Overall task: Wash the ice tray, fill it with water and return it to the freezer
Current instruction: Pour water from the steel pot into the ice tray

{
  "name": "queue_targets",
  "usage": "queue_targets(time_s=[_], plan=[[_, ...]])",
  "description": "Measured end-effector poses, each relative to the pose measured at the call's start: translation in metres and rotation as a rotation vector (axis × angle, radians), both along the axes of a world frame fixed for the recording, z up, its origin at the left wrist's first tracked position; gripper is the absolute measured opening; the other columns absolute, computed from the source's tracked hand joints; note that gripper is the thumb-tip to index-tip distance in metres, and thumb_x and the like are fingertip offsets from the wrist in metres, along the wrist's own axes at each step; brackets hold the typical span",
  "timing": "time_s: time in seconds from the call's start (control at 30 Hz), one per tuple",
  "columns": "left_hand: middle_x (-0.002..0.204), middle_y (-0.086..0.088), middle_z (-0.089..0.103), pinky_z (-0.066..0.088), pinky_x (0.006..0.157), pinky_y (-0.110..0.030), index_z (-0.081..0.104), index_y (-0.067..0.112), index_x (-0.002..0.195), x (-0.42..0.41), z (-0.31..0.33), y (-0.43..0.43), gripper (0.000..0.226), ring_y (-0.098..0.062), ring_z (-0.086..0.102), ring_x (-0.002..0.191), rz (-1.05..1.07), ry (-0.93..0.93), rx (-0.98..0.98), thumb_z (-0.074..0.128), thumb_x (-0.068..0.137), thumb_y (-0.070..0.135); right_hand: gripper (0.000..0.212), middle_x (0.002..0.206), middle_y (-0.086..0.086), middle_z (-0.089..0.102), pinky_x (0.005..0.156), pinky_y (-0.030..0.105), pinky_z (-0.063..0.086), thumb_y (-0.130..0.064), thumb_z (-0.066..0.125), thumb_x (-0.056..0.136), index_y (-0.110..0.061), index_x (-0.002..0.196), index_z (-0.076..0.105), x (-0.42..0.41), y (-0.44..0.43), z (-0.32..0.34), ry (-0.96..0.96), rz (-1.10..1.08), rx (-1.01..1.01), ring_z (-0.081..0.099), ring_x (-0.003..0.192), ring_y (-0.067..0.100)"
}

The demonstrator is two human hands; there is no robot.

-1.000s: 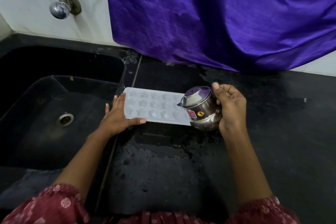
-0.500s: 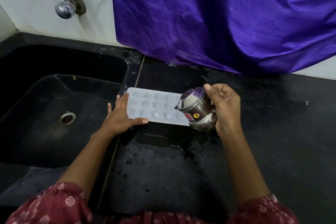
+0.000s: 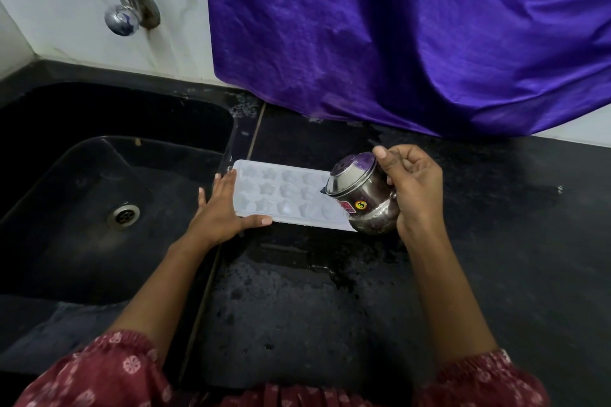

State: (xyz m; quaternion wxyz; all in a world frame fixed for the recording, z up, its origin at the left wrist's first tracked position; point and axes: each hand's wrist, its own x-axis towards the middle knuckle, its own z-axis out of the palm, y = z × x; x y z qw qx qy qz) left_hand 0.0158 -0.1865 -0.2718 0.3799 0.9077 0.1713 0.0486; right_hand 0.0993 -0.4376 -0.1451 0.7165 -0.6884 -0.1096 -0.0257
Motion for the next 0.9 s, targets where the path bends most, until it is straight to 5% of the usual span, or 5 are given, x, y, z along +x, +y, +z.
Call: queue_targets(time_s=[0.43, 0.63, 0.9], plan=[[0.158, 0.003, 0.002, -0.021, 0.107, -0.037, -0.001, 0.02, 0.149, -0.001, 0.002, -0.001, 0.133, -0.008, -0.013, 0.141, 0.0, 0.011, 0.013, 0.057, 0.044, 0.079, 0.017, 0.043, -0.015, 0.048, 0.056, 0.009, 0.041, -0.021, 0.07, 0.077, -0.017, 0.069, 0.056, 0.003, 0.0, -0.008, 0.068, -0.021, 0.051, 0.041, 0.049, -0.001], [0.158, 0.002, 0.0, -0.021, 0.106, -0.034, -0.003, 0.02, 0.148, -0.002, 0.004, -0.002, 0.129, -0.009, -0.013, 0.142, 0.0, 0.013, 0.014, 0.061, 0.05, 0.074, 0.019, 0.044, -0.012, 0.045, 0.068, 0.024, 0.042, -0.021, 0.069, 0.078, -0.016, 0.066, 0.056, 0.006, 0.005, -0.007, 0.155, -0.005, 0.171, 0.041, 0.053, 0.005], [0.158, 0.001, -0.001, -0.021, 0.106, -0.034, -0.003, 0.021, 0.148, -0.003, 0.004, -0.004, 0.121, -0.008, -0.014, 0.141, 0.007, 0.005, 0.015, 0.069, 0.061, 0.064, 0.019, 0.043, -0.012, 0.044, 0.06, 0.017, 0.041, -0.018, 0.069, 0.079, -0.016, 0.066, 0.055, 0.003, 0.022, -0.005, 0.127, 0.072, 0.143, 0.04, 0.048, 0.002]])
